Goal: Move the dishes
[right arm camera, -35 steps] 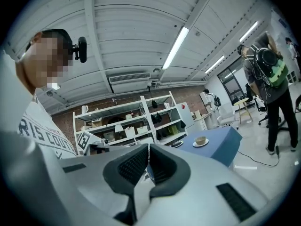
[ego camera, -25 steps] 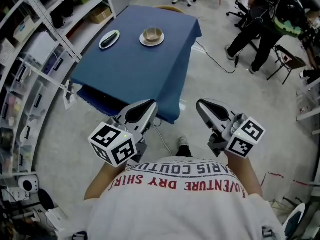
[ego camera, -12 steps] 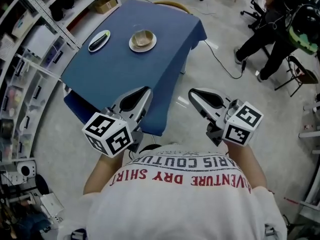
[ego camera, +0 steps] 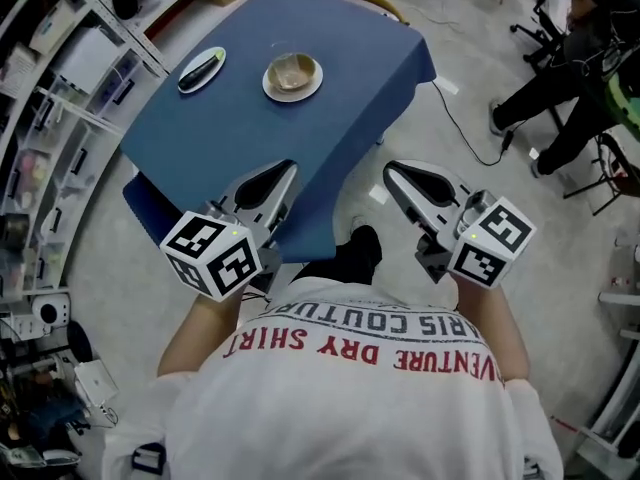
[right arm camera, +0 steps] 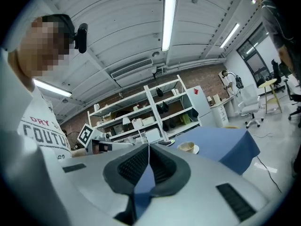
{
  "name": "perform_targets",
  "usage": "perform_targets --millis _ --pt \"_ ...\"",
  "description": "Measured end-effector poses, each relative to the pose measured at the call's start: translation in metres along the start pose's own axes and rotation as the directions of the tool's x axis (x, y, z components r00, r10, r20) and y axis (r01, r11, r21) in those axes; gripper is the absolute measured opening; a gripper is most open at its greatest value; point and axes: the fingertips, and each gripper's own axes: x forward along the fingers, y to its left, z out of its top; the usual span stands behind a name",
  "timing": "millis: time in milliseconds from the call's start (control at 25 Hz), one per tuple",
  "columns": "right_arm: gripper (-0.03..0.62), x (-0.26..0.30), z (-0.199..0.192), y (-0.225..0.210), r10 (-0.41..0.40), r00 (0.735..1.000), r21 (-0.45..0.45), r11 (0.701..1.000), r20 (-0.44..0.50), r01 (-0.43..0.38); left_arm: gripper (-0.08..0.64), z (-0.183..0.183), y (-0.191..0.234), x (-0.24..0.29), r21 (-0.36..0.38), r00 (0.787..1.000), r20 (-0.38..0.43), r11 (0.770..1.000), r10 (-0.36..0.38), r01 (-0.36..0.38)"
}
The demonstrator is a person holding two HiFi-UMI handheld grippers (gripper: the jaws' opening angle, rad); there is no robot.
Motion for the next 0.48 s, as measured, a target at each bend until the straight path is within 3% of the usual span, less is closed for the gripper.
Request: perform_targets --millis 480 --pt "0.028 0.094 0.013 -0.125 0.113 0.980 -0.051 0.991 -0.164 -0.123 0.041 0.026 0.099 0.100 -0.121 0.990 -0.018 0.983 0.139 -0.140"
